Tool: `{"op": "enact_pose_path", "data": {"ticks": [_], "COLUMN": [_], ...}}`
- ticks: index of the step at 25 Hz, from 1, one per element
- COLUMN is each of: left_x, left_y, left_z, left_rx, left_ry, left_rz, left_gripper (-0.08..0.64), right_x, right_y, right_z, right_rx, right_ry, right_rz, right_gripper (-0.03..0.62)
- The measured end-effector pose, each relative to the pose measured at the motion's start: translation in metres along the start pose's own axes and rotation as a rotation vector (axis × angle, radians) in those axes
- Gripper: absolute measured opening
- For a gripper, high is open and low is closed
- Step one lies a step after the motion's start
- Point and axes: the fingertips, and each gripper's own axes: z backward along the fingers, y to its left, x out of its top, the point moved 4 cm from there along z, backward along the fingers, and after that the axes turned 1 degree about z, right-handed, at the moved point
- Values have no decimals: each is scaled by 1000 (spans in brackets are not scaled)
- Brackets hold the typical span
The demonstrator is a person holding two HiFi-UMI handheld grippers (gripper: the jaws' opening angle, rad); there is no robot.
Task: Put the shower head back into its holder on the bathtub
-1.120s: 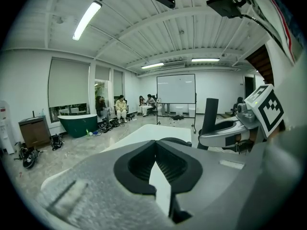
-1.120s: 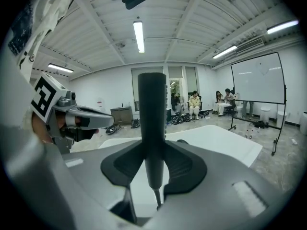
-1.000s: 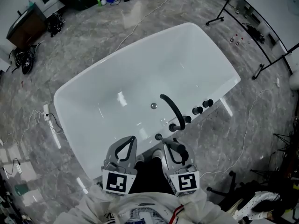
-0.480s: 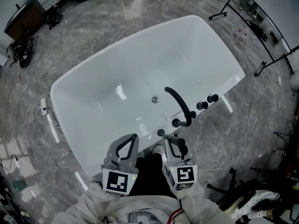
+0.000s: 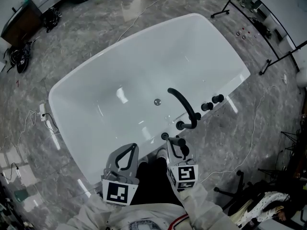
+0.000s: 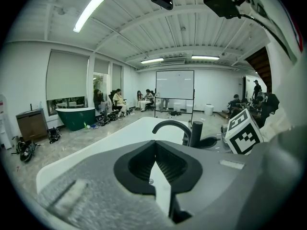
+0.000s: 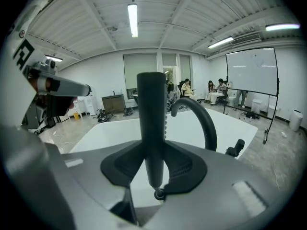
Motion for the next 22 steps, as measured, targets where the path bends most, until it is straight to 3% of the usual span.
{"op": "enact_pose_path", "data": {"ticks": [22], "left_x": [-29], "left_y": [-15], "left_z": [-13], "left_rx": [-40], "left_ry": [52], "left_rz": [-10], "left_gripper": [-8], "right_x": [-60], "right_y": [-4], "right_z": [-45], "right_rx": [-28], "right_ry": [40], "right_rz": [-18], "right_gripper": [137]}}
